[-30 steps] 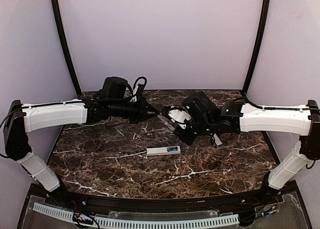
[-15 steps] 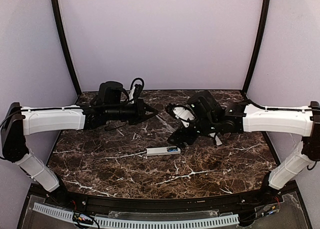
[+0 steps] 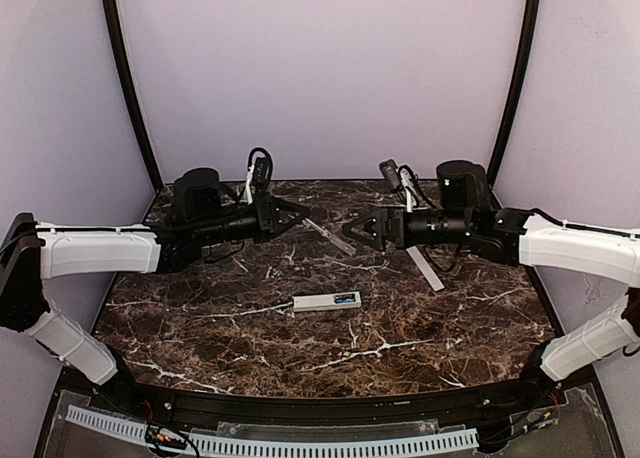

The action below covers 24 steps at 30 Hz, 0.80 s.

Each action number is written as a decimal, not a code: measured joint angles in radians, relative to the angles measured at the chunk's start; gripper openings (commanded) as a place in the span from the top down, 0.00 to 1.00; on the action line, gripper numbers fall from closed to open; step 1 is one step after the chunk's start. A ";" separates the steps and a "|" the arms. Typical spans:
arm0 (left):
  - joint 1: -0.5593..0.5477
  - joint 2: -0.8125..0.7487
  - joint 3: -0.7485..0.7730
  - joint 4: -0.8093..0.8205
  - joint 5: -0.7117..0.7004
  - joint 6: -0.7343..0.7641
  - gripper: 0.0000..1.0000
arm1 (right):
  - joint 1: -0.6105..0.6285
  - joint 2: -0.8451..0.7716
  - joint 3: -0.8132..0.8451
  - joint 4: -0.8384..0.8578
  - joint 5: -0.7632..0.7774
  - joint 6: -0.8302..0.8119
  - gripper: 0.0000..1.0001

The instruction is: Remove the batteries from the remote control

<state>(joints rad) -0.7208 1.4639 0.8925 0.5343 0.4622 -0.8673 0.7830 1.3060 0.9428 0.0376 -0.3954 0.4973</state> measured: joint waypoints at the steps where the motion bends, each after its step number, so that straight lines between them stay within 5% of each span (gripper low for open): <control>1: 0.003 0.000 -0.003 0.020 0.010 0.000 1.00 | -0.007 0.001 -0.015 0.034 -0.025 0.034 0.02; 13: 0.018 0.000 -0.034 0.261 0.083 -0.045 1.00 | -0.030 0.055 -0.138 0.449 -0.187 0.328 0.09; 24: 0.025 0.048 -0.035 0.451 0.090 -0.155 1.00 | -0.031 0.156 -0.142 0.758 -0.218 0.463 0.27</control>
<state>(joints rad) -0.6956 1.5116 0.8574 0.9852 0.5522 -1.0225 0.7525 1.4620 0.8005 0.7956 -0.6132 0.9607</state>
